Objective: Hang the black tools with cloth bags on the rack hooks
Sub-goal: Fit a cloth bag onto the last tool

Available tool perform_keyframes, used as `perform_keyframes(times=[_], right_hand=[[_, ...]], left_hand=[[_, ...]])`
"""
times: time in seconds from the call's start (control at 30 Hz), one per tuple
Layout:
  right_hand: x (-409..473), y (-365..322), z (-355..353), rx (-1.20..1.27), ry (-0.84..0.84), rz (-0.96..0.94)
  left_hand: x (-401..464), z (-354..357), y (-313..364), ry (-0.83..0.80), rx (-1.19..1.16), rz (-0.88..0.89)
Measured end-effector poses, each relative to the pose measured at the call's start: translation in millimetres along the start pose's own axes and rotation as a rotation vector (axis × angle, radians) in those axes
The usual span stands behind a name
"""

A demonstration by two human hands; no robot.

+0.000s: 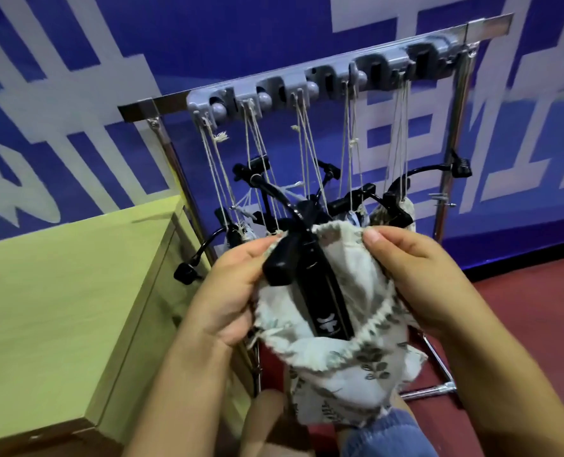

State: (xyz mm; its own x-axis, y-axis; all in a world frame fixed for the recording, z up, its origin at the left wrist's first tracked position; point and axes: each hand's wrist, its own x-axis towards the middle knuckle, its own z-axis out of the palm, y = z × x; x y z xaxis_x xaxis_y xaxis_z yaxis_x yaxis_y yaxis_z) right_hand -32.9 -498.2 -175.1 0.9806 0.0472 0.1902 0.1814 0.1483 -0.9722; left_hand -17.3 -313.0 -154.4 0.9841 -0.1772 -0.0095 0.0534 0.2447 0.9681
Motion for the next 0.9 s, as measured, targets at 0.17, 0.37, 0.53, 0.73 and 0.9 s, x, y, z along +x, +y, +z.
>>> perform_keyframes(times=[0.17,0.37,0.53,0.73,0.9], right_hand=[[0.8,8.1,13.3,-0.426,-0.142,0.039],[4.3,11.0,15.8,-0.444,0.0,-0.132],[8.0,10.8,7.5,-0.313,0.258,-0.159],[9.6,19.6,12.3,-0.299,0.293,-0.106],[9.3,19.0,5.1,-0.231,0.227,-0.011]], left_hand=[[1.7,2.7,-3.2,-0.079,-0.111,-0.073],[-1.7,4.0,-6.1,-0.168,-0.155,-0.067],[-17.0,-11.9,-13.0,-0.14,0.299,0.118],[-20.5,-13.7,-40.7,-0.037,0.538,0.133],[-25.8,-25.5,-25.2,0.128,0.416,0.184]])
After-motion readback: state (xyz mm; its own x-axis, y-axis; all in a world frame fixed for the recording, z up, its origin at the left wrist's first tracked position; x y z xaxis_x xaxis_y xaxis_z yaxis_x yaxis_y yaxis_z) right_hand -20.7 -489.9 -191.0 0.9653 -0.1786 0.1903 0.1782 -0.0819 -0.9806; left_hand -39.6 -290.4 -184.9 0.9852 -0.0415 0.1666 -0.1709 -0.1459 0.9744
